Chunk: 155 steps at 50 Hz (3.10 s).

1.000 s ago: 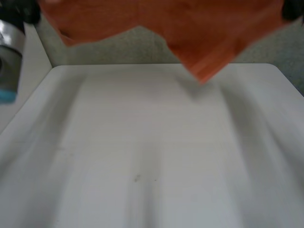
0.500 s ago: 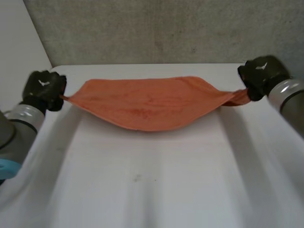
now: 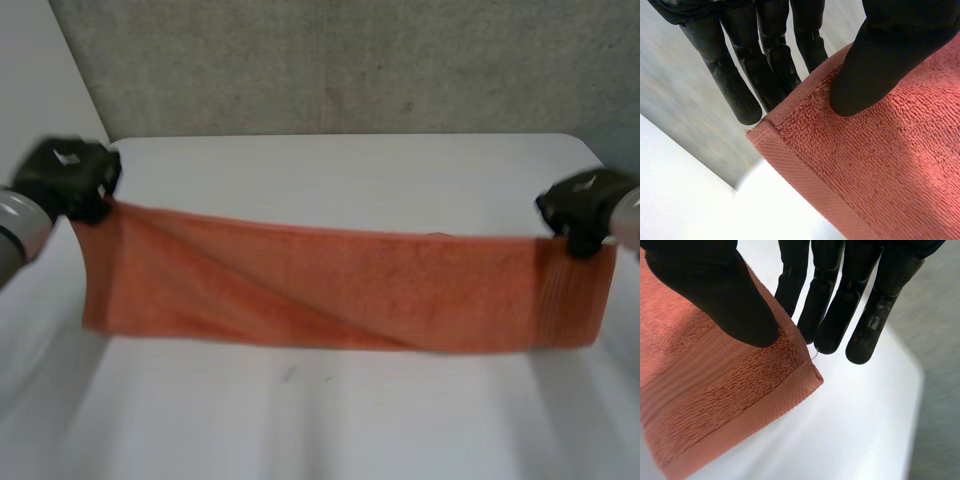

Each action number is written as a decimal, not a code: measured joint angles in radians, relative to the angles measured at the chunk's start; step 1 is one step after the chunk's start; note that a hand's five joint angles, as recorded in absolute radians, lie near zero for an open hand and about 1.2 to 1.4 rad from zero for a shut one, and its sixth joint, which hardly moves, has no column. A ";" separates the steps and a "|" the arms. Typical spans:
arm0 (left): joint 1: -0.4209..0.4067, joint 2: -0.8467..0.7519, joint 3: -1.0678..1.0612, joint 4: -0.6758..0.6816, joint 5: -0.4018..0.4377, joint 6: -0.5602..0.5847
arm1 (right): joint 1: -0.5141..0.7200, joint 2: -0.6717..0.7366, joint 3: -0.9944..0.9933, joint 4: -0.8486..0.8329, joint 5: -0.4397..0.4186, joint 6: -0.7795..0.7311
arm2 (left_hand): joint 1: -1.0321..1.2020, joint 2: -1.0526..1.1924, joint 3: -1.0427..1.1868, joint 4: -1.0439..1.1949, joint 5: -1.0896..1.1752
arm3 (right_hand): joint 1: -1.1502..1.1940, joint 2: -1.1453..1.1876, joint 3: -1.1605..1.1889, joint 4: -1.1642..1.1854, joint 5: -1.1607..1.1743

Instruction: Fold the laundry

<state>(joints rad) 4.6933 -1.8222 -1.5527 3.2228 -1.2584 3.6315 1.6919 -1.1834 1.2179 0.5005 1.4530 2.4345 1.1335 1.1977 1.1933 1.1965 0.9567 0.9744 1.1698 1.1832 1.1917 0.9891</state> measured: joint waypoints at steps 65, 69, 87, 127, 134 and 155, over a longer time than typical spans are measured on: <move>-0.096 -0.167 -0.128 0.236 -0.122 0.073 | 0.071 0.125 0.148 -0.211 0.021 0.021 | 0.000 0.001 0.000 0.000 0.000 | 0.000 0.000 0.004 0.000 0.005; -0.060 -0.024 -0.234 0.085 -0.120 0.119 | 0.020 0.027 0.223 -0.023 0.021 -0.114 | 0.000 0.001 0.000 0.000 0.000 | 0.000 0.000 0.004 0.000 0.005; 0.002 0.074 -0.208 -0.165 -0.006 0.286 | -0.073 -0.040 0.241 -0.073 0.018 -0.250 | 0.000 0.001 0.000 0.000 0.000 | 0.000 0.000 0.004 0.000 0.005; -0.225 -0.489 0.237 0.427 -0.130 0.186 | 0.087 0.319 0.000 -0.779 0.161 0.017 | -0.934 -0.998 -0.985 -0.994 -0.912 | -0.774 -0.953 -0.976 -0.964 -0.928; -0.232 -0.348 0.076 0.433 -0.132 0.178 | 0.075 0.133 0.135 -0.739 0.110 0.133 | -0.934 -0.998 -0.985 -0.994 -0.912 | -0.774 -0.953 -0.976 -0.964 -0.928; -0.226 -0.115 -0.277 0.433 -0.134 -0.048 | -0.127 0.060 0.362 -0.505 -0.118 0.170 | -0.934 -0.998 -0.985 -0.994 -0.912 | -0.563 -0.692 -0.702 -0.711 -0.701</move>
<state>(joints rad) 4.4676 -1.9368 -1.8301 3.6557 -1.3929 3.5840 1.5646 -1.1232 1.5799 -0.0042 1.3352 2.6041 0.1993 0.1993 0.2087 0.2029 0.0444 0.4112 0.4777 0.4809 0.4808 0.2885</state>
